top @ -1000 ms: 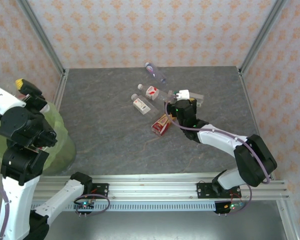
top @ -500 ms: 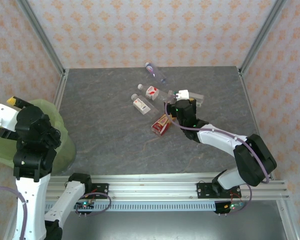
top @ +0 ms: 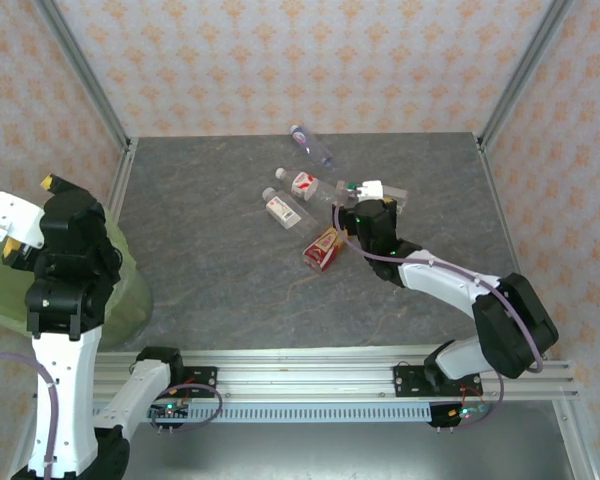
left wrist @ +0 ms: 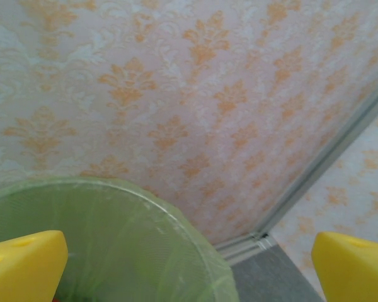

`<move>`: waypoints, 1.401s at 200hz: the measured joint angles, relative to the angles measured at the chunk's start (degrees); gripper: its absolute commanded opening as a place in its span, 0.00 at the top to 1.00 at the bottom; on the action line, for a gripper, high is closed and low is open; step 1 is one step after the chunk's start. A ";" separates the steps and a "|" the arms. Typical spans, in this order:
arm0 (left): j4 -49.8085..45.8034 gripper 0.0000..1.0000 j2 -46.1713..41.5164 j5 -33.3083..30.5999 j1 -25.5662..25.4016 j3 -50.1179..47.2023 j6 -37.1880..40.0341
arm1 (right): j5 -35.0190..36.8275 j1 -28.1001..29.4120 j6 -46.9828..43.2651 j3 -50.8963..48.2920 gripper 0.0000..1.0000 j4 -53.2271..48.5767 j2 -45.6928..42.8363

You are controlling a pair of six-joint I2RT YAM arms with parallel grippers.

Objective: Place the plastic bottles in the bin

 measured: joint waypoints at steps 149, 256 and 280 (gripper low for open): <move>5.97 0.00 2.54 38.40 0.00 2.27 6.38 | -4.46 -4.17 22.53 2.84 0.02 -9.75 0.70; 10.80 0.00 6.01 57.44 0.00 0.22 9.94 | -10.14 0.02 44.19 4.35 0.06 -14.97 3.13; 10.97 0.00 7.32 59.01 0.00 0.04 9.99 | -7.13 4.52 46.82 4.42 0.06 -16.02 3.72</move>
